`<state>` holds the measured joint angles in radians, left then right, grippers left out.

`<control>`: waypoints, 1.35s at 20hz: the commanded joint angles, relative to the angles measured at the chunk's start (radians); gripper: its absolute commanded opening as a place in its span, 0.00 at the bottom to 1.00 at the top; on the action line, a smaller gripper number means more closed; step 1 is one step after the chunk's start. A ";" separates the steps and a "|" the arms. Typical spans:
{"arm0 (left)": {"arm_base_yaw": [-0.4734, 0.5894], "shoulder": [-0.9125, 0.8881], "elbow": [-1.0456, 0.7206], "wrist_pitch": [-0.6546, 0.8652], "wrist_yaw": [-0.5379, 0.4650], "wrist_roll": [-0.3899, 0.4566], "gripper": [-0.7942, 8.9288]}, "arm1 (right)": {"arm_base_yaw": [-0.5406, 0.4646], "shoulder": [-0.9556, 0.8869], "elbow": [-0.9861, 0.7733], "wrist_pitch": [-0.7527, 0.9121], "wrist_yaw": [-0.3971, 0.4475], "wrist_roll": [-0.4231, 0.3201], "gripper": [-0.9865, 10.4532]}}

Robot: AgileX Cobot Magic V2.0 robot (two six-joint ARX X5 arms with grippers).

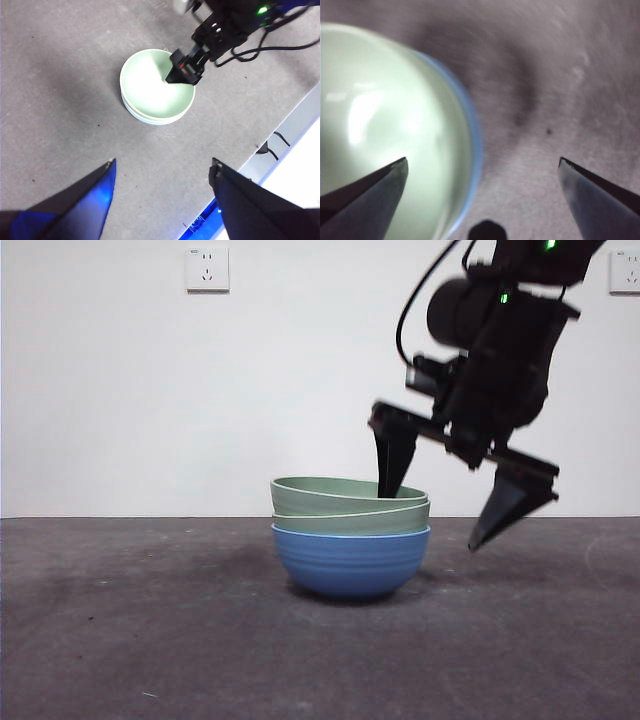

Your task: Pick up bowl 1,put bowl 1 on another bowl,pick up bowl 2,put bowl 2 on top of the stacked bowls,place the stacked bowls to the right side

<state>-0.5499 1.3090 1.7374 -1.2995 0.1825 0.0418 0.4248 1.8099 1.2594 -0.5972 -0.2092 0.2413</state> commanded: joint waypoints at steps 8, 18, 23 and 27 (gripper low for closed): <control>0.001 -0.001 0.000 0.004 0.002 0.013 0.41 | 0.002 0.038 0.000 0.039 -0.058 0.020 0.19; 0.001 -0.001 0.000 0.004 0.002 0.015 0.41 | 0.002 0.038 0.000 0.040 -0.054 0.021 0.08; 0.001 -0.001 0.000 0.004 0.002 0.016 0.41 | 0.001 0.005 0.000 0.046 -0.086 0.019 0.08; 0.001 -0.001 0.000 0.005 0.002 0.017 0.41 | -0.011 -0.071 0.000 0.057 -0.081 0.019 0.08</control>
<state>-0.5499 1.3090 1.7374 -1.2995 0.1825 0.0452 0.4149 1.7439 1.2613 -0.5491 -0.2852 0.2619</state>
